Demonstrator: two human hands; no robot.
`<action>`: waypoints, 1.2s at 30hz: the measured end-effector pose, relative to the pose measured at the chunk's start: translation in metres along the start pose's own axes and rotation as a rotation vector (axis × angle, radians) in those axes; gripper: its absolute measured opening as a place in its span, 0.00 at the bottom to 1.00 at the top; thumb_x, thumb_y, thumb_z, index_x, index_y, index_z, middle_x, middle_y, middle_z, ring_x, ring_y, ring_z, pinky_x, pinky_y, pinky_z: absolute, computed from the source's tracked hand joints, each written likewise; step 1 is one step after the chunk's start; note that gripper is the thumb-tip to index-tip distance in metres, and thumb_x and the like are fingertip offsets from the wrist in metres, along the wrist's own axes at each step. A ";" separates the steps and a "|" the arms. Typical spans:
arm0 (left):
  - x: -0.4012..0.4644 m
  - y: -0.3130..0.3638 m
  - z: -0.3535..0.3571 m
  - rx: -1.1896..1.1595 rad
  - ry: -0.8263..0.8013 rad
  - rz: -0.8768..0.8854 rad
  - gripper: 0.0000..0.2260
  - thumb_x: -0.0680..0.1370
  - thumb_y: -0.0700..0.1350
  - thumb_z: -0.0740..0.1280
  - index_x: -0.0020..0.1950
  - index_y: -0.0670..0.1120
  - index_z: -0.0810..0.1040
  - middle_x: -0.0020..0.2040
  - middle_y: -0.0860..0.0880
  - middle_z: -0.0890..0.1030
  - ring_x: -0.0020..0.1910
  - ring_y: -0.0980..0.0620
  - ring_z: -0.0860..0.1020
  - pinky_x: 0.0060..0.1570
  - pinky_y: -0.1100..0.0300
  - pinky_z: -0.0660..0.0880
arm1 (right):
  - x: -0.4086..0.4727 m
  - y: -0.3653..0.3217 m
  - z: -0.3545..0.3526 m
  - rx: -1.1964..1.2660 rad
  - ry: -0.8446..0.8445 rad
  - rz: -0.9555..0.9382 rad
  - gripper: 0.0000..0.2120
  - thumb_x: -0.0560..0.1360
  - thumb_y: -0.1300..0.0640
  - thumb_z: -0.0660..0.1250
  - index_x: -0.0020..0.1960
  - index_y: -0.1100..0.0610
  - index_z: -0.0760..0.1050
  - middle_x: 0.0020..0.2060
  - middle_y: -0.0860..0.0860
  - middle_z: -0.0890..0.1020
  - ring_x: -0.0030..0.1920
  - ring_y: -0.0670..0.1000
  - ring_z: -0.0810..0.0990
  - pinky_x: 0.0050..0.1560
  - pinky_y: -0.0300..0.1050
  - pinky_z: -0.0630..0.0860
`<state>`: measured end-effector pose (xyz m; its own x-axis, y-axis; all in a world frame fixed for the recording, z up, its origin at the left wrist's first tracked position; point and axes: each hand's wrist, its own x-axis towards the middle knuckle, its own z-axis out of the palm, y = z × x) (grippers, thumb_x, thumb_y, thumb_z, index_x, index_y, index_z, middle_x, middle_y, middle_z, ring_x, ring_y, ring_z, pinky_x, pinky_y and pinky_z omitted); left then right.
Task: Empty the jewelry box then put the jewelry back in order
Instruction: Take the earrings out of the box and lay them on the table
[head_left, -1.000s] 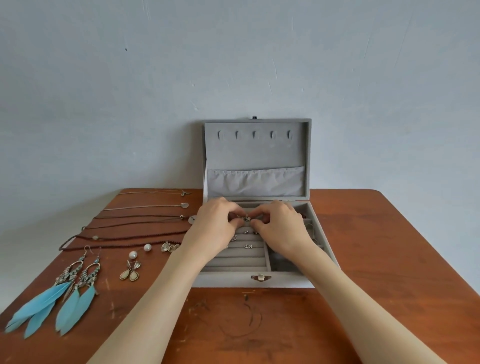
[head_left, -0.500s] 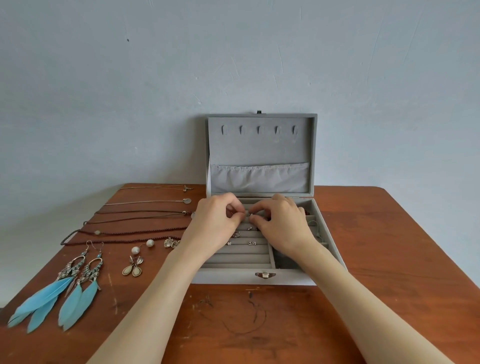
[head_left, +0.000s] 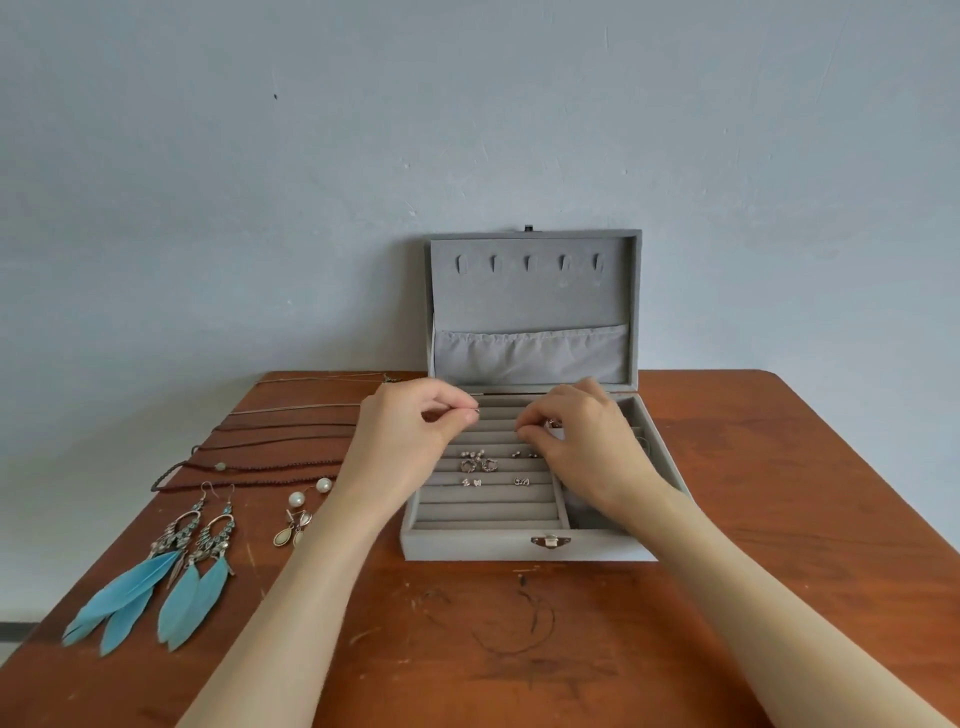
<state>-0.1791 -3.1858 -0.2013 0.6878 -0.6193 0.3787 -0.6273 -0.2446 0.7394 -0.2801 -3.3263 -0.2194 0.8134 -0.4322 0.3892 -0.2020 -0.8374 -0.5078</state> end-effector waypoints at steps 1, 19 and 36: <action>-0.003 -0.002 -0.009 0.009 -0.014 -0.008 0.07 0.72 0.43 0.71 0.38 0.56 0.81 0.38 0.63 0.81 0.42 0.70 0.77 0.39 0.82 0.67 | -0.002 -0.002 -0.003 0.066 0.007 0.007 0.05 0.74 0.58 0.67 0.44 0.53 0.82 0.40 0.44 0.80 0.49 0.46 0.71 0.51 0.40 0.68; -0.040 -0.038 -0.079 0.339 -0.267 -0.388 0.06 0.73 0.53 0.69 0.37 0.63 0.77 0.54 0.49 0.77 0.58 0.44 0.71 0.59 0.45 0.70 | 0.000 -0.097 0.046 0.010 -0.353 -0.081 0.05 0.72 0.53 0.68 0.44 0.47 0.83 0.40 0.42 0.75 0.55 0.49 0.68 0.57 0.46 0.63; -0.039 -0.041 -0.073 0.387 -0.251 -0.364 0.12 0.74 0.51 0.69 0.31 0.62 0.74 0.52 0.50 0.74 0.55 0.45 0.70 0.59 0.45 0.68 | 0.002 -0.096 0.058 -0.075 -0.337 -0.011 0.06 0.73 0.50 0.66 0.46 0.43 0.82 0.50 0.47 0.74 0.58 0.52 0.65 0.55 0.46 0.57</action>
<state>-0.1537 -3.0966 -0.2055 0.8058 -0.5909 -0.0398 -0.4875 -0.7000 0.5219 -0.2277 -3.2271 -0.2141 0.9478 -0.2984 0.1121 -0.2213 -0.8690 -0.4426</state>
